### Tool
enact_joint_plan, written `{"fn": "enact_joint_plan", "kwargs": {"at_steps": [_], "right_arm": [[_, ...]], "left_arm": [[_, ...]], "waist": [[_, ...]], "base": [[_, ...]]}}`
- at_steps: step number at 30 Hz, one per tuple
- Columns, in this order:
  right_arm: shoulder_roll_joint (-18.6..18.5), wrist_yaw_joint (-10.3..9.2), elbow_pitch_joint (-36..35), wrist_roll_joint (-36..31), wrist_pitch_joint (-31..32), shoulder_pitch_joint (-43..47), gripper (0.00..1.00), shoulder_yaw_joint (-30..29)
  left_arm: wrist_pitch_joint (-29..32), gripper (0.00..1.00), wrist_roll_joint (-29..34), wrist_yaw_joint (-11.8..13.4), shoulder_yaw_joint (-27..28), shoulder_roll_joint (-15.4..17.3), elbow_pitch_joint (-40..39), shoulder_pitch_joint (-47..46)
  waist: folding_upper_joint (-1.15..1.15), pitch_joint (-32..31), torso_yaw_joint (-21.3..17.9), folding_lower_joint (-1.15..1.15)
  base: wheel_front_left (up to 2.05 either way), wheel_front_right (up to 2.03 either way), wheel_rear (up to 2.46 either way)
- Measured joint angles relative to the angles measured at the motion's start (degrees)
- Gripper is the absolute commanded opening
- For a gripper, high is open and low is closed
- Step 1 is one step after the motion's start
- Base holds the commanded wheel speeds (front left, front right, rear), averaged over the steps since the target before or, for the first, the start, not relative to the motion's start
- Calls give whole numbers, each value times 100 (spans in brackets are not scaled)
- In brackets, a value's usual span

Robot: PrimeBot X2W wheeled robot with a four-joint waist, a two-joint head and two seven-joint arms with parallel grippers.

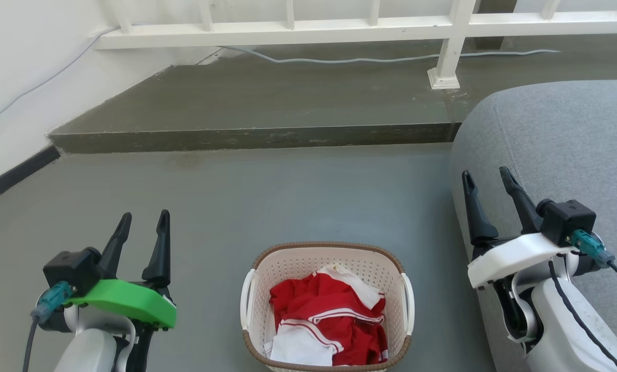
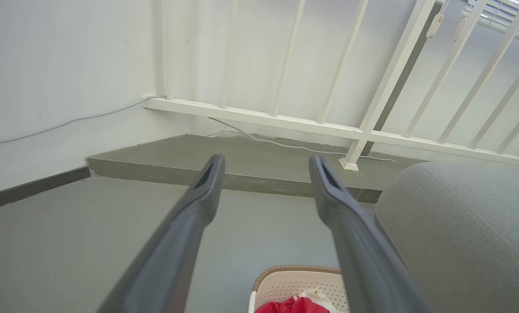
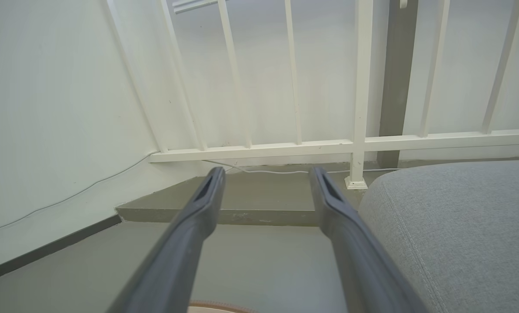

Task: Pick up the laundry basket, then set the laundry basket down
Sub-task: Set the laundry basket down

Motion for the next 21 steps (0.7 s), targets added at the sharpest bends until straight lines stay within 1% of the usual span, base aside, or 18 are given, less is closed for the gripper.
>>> {"fn": "enact_joint_plan", "kwargs": {"at_steps": [8,21], "right_arm": [[47,92,-87,-112,0,133,100,-115],[187,152,-163,-236,0,316,100,-294]], "left_arm": [[0,100,205,-29,145,-103,-121,172],[0,100,371,-125,331,-230,-237,337]], "waist": [[0,5,-19,0],[0,18,-42,0]], "base": [[0,0,0],[0,0,0]]}}
